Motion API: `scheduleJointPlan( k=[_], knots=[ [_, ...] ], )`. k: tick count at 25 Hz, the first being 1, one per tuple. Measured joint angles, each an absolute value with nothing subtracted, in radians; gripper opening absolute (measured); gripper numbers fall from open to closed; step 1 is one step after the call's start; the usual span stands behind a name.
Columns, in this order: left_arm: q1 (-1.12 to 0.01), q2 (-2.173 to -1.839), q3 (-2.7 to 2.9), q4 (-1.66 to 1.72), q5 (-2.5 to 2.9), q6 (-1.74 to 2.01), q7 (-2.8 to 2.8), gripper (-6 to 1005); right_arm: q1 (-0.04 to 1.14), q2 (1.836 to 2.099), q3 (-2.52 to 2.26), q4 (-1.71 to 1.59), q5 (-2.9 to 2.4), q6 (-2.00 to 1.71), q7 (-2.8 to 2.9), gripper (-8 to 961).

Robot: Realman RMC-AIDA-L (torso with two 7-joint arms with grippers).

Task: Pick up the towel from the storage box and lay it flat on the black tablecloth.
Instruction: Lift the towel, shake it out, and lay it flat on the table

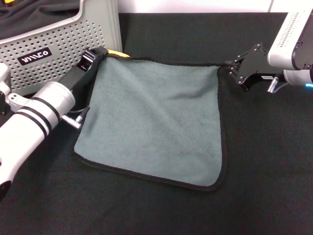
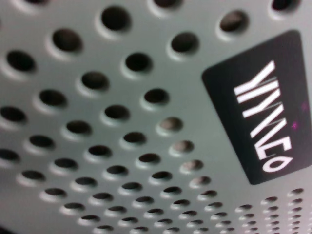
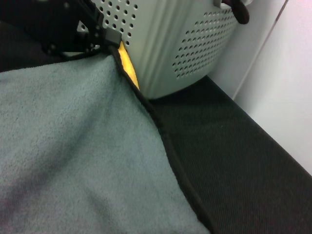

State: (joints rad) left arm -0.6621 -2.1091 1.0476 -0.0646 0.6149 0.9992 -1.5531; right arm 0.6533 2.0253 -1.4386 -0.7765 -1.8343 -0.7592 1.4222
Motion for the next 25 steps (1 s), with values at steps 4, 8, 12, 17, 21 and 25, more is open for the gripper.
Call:
scheduleJointPlan(
  k=[4, 8, 12, 17, 21, 25],
  knots=[
    [-0.668, -2.109, 1.048, -0.065, 0.618, 0.995, -1.551, 10, 0.654, 2.025, -1.439, -0.776, -1.832, -0.759, 1.419, 92],
    [-0.662, -2.109, 1.054, -0.067, 0.622, 1.007, -1.554, 11, 0.654, 2.025, -1.439, -0.777, -1.832, -0.766, 1.418, 93],
    [-0.611, -2.109, 1.056, -0.067, 0.639, 1.091, -1.554, 11, 0.616, 2.026, -1.452, -0.833, -1.832, -0.782, 1.407, 94],
    [-0.477, -2.108, 1.058, -0.025, 0.688, 1.298, -1.556, 11, 0.492, 2.027, -1.485, -1.020, -1.829, -0.821, 1.405, 96],
    [-0.397, -2.100, 1.058, 0.028, 0.768, 1.450, -1.591, 11, 0.371, 2.024, -1.503, -1.206, -1.828, -0.918, 1.404, 97],
    [-0.351, -2.093, 1.062, 0.109, 0.913, 1.532, -1.651, 11, 0.299, 2.021, -1.498, -1.327, -1.807, -1.053, 1.404, 99]
  ],
)
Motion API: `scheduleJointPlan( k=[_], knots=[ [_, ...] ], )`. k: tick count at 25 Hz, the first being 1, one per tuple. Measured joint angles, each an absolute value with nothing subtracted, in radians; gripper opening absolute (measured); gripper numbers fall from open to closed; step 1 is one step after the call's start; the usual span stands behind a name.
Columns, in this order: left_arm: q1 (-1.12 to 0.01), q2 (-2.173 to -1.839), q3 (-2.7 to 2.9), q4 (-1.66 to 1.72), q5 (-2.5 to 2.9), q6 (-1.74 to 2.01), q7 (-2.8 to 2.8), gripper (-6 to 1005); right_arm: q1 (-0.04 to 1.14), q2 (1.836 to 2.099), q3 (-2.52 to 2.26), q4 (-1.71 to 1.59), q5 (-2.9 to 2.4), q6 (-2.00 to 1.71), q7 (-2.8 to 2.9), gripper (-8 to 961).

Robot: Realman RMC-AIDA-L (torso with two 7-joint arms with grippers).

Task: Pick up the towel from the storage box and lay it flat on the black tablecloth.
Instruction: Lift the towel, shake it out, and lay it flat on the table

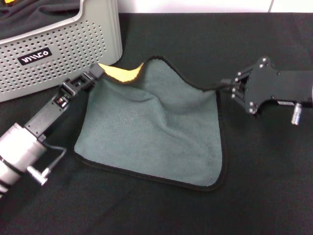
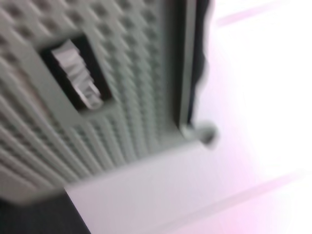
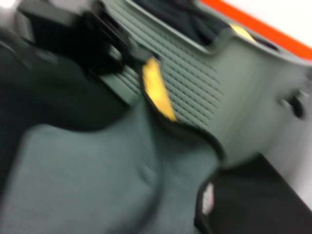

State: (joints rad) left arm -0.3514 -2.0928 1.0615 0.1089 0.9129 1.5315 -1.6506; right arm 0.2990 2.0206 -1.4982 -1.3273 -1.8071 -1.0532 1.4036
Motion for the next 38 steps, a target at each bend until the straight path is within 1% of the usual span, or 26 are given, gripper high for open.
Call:
scheduleJointPlan(
  k=[4, 7, 13, 17, 23, 29, 35, 38],
  knots=[
    [-0.299, -2.091, 1.062, 0.182, 0.998, 1.611, -1.676, 11, 0.245, 2.017, -1.471, -1.425, -1.775, -1.186, 1.404, 100],
    [-0.235, -2.086, 1.062, 0.237, 1.020, 1.703, -1.674, 12, 0.214, 2.016, -1.425, -1.478, -1.744, -1.314, 1.405, 101],
    [-0.107, -2.067, 1.055, 0.324, 1.024, 1.879, -1.675, 12, 0.187, 2.016, -1.281, -1.524, -1.676, -1.554, 1.412, 103],
    [-0.079, -2.054, 1.058, 0.331, 1.025, 1.985, -1.678, 11, 0.185, 2.017, -1.148, -1.533, -1.603, -1.755, 1.416, 104],
    [-0.030, -2.050, 1.065, 0.370, 1.038, 2.031, -1.688, 10, 0.184, 2.017, -1.009, -1.534, -1.512, -1.996, 1.451, 106],
    [0.056, -2.045, 1.097, 0.446, 1.046, 2.037, -1.697, 11, 0.182, 2.017, -0.987, -1.521, -1.462, -2.132, 1.496, 108],
    [0.180, -2.049, 1.098, 0.568, 1.037, 2.039, -1.713, 12, 0.175, 2.017, -1.029, -1.535, -1.427, -2.146, 1.530, 110],
    [0.222, -2.051, 1.100, 0.613, 1.034, 2.041, -1.722, 12, 0.173, 2.016, -1.045, -1.537, -1.401, -2.147, 1.542, 111]
  ],
)
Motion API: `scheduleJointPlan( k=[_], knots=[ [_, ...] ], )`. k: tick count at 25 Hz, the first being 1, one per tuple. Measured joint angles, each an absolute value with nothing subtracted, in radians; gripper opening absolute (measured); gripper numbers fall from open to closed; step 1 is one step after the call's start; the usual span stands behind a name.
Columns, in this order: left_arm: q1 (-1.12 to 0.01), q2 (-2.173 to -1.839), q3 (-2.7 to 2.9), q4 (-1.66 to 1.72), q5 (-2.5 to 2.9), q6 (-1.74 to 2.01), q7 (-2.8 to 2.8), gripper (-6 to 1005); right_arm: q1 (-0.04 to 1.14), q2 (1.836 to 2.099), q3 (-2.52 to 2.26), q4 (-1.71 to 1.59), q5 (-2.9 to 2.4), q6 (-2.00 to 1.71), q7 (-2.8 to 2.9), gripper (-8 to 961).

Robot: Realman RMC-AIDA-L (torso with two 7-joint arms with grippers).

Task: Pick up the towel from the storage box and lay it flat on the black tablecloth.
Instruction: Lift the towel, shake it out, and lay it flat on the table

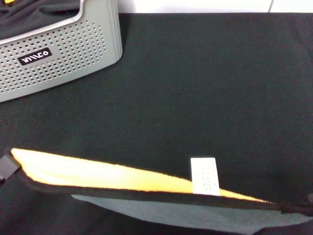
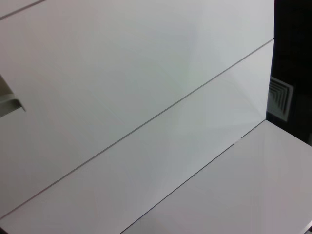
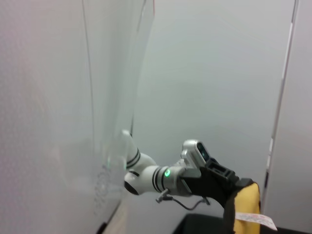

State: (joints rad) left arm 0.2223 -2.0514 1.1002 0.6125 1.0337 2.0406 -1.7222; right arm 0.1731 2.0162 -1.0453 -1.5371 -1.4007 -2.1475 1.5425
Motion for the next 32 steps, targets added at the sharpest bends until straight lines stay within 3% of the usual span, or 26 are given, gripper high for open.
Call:
scheduleJointPlan(
  k=[14, 25, 32],
  knots=[
    [0.240, -2.051, 1.112, 0.559, 1.036, 2.038, -1.708, 10, 0.194, 2.007, -1.117, -1.401, -1.427, -2.144, 1.554, 115],
    [-0.088, -2.054, 1.043, 0.233, 1.058, 1.930, -1.597, 11, 0.283, 2.007, -1.029, -1.157, -1.631, -1.951, 1.487, 119],
    [-0.275, -2.082, 1.040, 0.145, 1.057, 1.714, -1.570, 11, 0.358, 2.007, -1.025, -1.031, -1.726, -1.777, 1.470, 121]
  ],
)
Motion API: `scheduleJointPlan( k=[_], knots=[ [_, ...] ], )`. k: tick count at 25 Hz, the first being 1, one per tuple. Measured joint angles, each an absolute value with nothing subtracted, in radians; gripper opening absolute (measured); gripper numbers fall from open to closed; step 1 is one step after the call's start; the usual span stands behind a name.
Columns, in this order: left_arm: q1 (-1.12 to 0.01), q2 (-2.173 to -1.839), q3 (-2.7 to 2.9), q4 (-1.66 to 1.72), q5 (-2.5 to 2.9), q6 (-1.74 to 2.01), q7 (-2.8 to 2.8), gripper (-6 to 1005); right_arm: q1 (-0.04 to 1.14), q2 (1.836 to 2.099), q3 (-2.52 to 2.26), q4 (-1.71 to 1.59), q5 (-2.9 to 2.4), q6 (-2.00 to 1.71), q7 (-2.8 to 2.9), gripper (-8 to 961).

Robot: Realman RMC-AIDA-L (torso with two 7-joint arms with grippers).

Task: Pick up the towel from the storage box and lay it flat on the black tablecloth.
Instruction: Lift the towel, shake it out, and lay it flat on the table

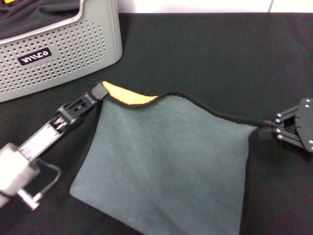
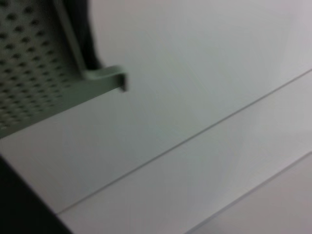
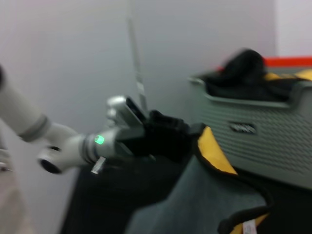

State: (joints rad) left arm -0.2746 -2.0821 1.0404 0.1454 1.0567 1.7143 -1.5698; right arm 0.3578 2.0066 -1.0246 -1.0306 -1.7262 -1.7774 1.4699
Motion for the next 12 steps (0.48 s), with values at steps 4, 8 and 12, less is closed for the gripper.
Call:
scheduleJointPlan(
  k=[4, 8, 12],
  knots=[
    [-0.330, -2.097, 1.036, 0.141, 1.039, 1.594, -1.567, 11, 0.379, 2.012, -1.030, -1.001, -1.778, -1.664, 1.466, 123],
    [-0.386, -2.101, 1.035, 0.137, 1.029, 1.515, -1.567, 11, 0.412, 2.010, -1.033, -0.956, -1.803, -1.580, 1.466, 124],
    [-0.442, -2.107, 1.035, 0.128, 1.015, 1.416, -1.566, 12, 0.451, 2.009, -1.027, -0.917, -1.841, -1.514, 1.470, 125]
  ],
)
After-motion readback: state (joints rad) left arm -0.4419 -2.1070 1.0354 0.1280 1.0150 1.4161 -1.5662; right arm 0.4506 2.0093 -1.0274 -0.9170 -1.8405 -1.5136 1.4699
